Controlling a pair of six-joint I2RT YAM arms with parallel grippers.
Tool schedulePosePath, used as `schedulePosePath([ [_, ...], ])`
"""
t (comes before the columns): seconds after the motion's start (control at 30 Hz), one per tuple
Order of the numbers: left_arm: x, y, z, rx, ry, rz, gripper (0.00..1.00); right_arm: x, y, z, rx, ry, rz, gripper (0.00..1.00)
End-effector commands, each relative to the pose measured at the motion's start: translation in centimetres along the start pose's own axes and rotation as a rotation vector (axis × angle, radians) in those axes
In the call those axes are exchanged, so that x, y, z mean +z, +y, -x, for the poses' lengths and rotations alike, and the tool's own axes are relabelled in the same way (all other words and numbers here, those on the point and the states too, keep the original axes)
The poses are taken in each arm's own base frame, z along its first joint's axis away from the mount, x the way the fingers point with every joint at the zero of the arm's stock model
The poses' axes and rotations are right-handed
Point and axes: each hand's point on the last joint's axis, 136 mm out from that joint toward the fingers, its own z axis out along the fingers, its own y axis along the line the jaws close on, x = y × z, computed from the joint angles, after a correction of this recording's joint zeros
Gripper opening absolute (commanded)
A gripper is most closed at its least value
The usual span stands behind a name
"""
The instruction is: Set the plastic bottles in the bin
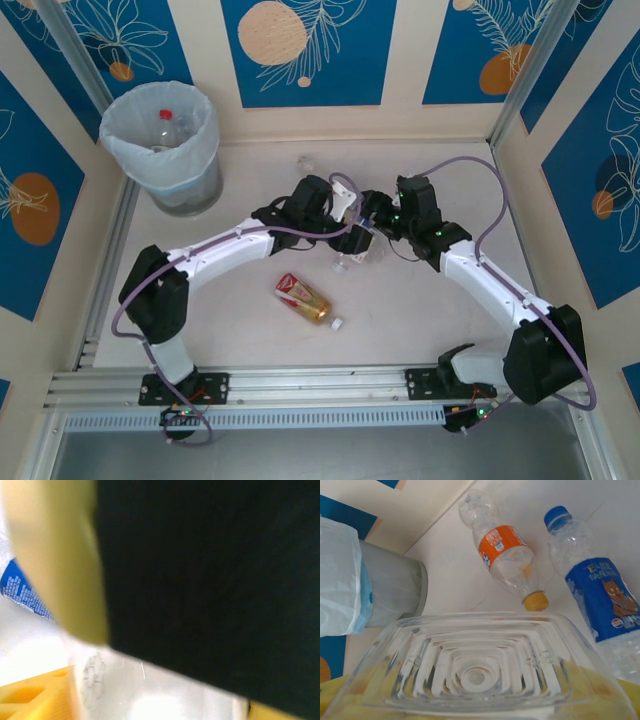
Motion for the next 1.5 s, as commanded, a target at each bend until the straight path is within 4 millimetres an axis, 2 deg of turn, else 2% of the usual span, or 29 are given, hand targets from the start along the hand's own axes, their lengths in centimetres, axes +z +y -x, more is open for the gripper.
schedulePosePath([
  [0.0, 0.3, -1.3, 0.1, 0.042, 0.010, -0.042, 0.76, -0.4, 1.9, 1.2, -0.022, -0.029, 0.031, 0.51],
  [0.13, 0.3, -1.9, -0.4, 0.062, 0.001, -0.078, 0.74, -0.2, 2.2, 1.3, -0.008, -0.024, 0.050, 0.51],
  [0.4, 0.1, -1.8, -0.7, 0.087, 0.007, -0.075, 0.53, -0.1, 2.3, 1.4, -0.009, -0.017, 0.042, 0.53],
  [0.63, 0.0, -2.0, 0.0, 0.088, -0.011, -0.077, 0.44, -0.1, 1.8, 1.4, -0.002, -0.010, 0.024, 0.63],
  [1.1, -0.3, -1.5, 0.4, 0.079, -0.033, -0.052, 0.40, -2.3, 0.7, 2.8, 0.019, -0.077, -0.012, 0.84],
  [1.23, -0.5, -1.4, 0.6, 0.077, -0.041, -0.052, 0.39, -3.0, 0.0, 3.4, 0.028, -0.113, -0.028, 0.97],
  [1.3, -0.5, -1.4, 0.6, 0.077, -0.042, -0.054, 0.38, -3.2, -0.2, 3.5, 0.035, -0.118, -0.033, 1.00],
  [1.47, -0.7, -1.4, 0.6, 0.081, -0.050, -0.056, 0.38, -3.8, -0.7, 4.0, 0.062, -0.141, -0.036, 1.00],
])
